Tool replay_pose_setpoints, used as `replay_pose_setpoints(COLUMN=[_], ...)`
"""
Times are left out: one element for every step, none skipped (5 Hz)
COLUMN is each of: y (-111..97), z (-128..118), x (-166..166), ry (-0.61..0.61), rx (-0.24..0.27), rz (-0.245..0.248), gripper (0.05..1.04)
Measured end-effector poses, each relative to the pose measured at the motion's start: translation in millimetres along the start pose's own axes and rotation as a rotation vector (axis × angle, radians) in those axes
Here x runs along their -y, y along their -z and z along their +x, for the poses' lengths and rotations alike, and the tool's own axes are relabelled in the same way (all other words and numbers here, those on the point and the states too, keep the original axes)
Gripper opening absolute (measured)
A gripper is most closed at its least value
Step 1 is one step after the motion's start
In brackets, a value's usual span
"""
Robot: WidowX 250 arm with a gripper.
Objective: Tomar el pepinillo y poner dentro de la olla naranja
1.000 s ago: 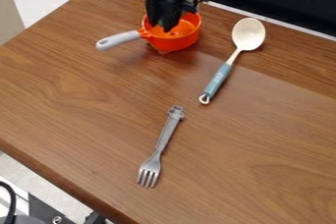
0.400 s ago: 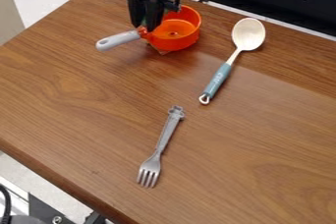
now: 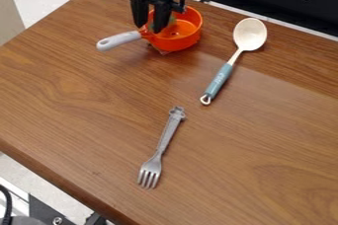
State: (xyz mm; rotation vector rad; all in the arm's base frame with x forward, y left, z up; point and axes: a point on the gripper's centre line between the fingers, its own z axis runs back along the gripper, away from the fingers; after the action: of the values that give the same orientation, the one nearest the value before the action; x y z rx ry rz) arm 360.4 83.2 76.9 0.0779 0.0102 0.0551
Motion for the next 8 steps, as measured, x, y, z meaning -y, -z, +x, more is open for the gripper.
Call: replay_pose_setpoints(y=[0, 0, -11, -21, -25, -25, -23, -23], z=[-1, -1, -8, -20, -32, -42, -57, -86], x=[1, 2, 2, 2, 0, -5, -14, -42], ry=[0.005, 0.012, 0.037, 0.074, 0.116, 0.168, 0.193, 0.215], rx=[-0.007, -0.006, 0.031, 0.054, 0.058, 0.068, 0.076, 0.086], rz=[-0.004, -0.014, -0.023, -0.039, -0.051, -0.057, -0.054, -0.060], gripper=[0.848, 1.006, 1.001, 1.001, 1.001, 1.001, 1.001, 1.001])
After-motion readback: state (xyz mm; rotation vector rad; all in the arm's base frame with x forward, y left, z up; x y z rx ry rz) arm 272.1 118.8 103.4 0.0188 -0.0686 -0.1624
